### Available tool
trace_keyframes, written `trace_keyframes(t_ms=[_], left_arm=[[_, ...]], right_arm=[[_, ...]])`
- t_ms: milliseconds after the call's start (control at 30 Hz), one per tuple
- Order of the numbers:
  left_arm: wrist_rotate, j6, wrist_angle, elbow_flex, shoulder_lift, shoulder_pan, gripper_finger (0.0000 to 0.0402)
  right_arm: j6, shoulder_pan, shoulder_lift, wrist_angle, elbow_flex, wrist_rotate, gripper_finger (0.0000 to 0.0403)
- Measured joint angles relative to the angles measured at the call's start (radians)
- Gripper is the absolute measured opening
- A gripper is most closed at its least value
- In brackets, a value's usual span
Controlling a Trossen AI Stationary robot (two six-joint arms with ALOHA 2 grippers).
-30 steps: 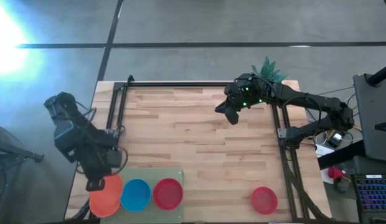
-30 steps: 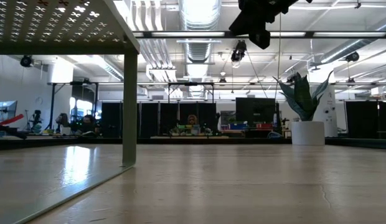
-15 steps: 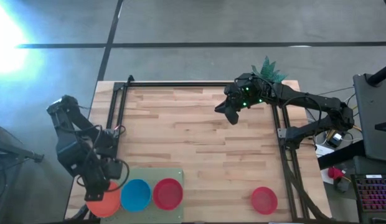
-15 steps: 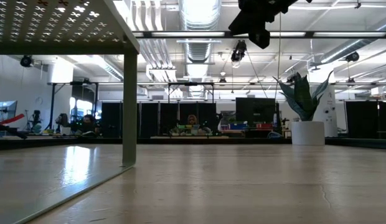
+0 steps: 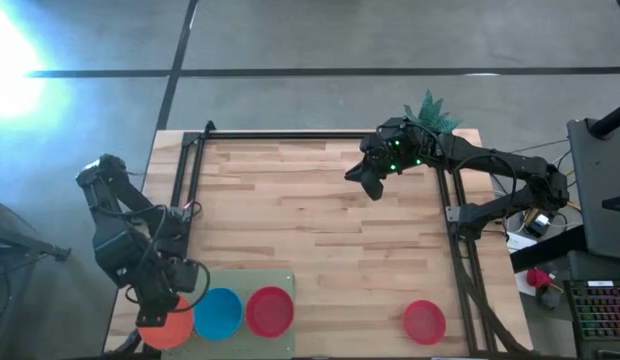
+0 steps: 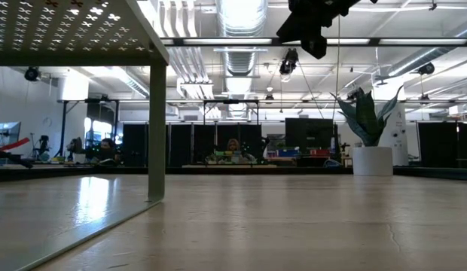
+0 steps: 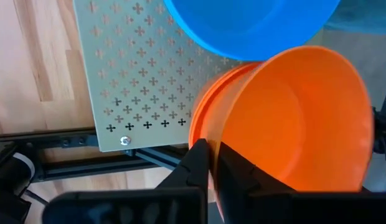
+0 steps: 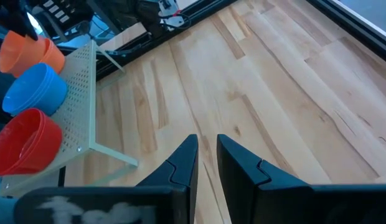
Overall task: Pick & Place Mini bowls
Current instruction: Stack the orange bowl on the orange bowls on the shelf
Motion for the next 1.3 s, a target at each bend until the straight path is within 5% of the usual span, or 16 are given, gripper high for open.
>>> trace_keyframes(t_ms=[533, 1067, 1300], left_arm=[[-0.005, 0.019, 0.001, 0.000, 0.000, 0.000, 0.0088], [0.079, 0.029, 0.000, 0.000, -0.075, 0.002, 0.0092], [-0.005, 0.022, 0.000, 0.003, -0.114, 0.002, 0.0092]], right_arm=[[0.000, 0.000, 0.000, 0.013, 0.000, 0.007, 0.0057], [-0.003, 0.000, 0.000, 0.069, 0.000, 0.008, 0.0057], [0.000, 0.000, 0.000, 0.076, 0.000, 0.010, 0.0057]])
